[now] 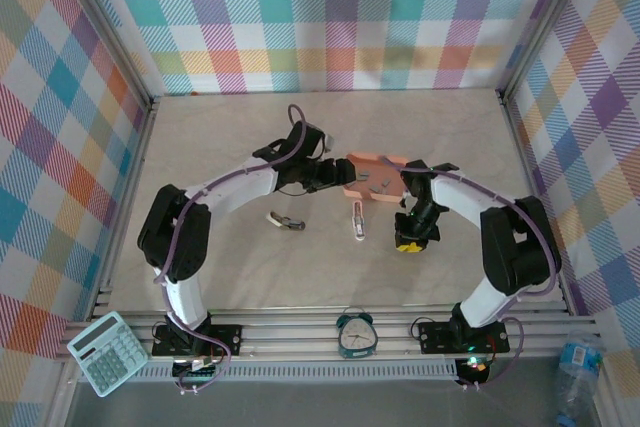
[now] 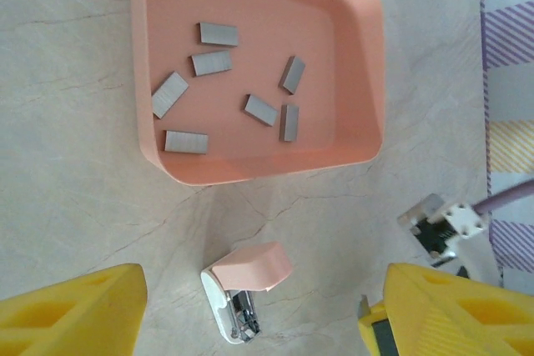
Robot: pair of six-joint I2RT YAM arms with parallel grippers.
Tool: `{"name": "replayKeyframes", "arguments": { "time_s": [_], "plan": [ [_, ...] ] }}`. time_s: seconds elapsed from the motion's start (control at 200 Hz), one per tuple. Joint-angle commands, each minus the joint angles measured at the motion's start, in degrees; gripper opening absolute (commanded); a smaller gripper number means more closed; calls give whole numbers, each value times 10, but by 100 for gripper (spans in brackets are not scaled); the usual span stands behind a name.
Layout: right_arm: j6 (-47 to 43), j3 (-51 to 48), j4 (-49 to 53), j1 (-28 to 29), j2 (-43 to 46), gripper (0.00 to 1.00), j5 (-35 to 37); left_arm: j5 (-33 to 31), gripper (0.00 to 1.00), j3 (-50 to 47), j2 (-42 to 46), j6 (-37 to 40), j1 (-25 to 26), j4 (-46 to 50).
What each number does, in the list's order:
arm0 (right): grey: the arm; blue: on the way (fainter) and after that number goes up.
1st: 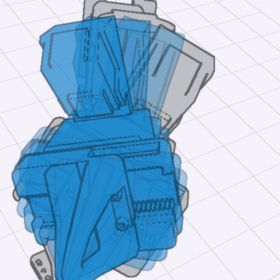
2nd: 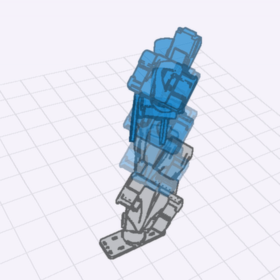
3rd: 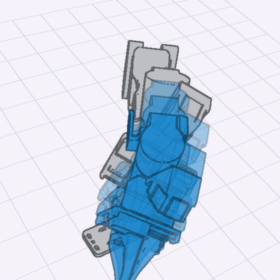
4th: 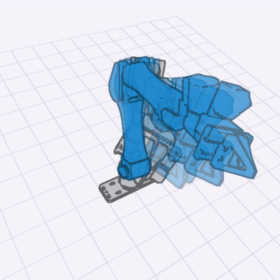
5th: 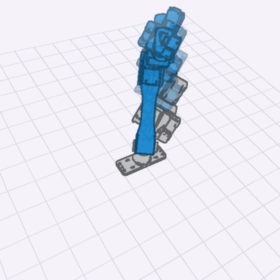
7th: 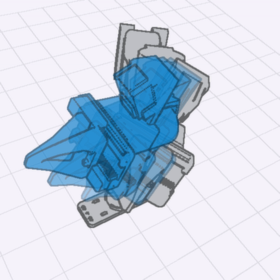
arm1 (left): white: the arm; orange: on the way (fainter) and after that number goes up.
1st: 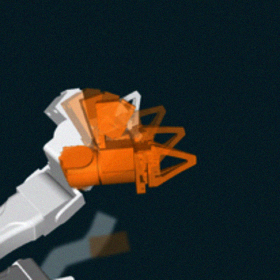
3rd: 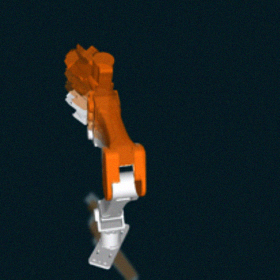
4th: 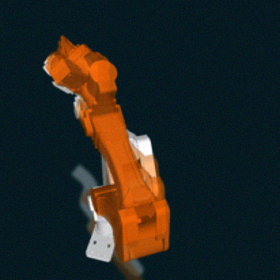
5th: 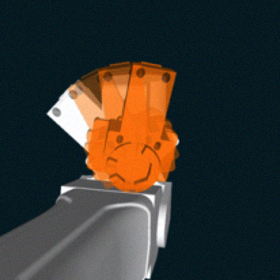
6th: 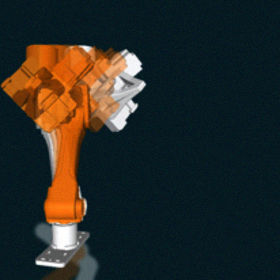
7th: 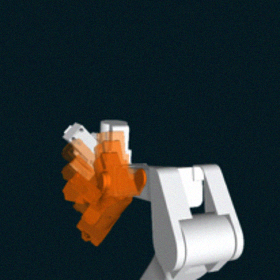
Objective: Load the staples into the stapler
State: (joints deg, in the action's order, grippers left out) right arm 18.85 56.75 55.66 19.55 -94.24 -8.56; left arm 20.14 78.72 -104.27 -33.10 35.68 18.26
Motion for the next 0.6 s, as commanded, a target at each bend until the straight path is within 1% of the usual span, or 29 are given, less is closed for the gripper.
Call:
{"name": "replayKeyframes", "arguments": {
  "time_s": [0.0,0.205,0.345,0.595],
  "plan": [
    [9,-5,5,5,-20,20,13,-10,75,-20,17,14,-3,19],
    [8,-7,0,8,-47,22,18,-16,75,-35,29,11,-8,16],
    [3,0,-2,8,-56,29,23,-17,75,-45,33,11,-11,16],
    [-7,40,9,8,-60,30,44,-17,75,-55,39,11,-17,14]
  ]
}}
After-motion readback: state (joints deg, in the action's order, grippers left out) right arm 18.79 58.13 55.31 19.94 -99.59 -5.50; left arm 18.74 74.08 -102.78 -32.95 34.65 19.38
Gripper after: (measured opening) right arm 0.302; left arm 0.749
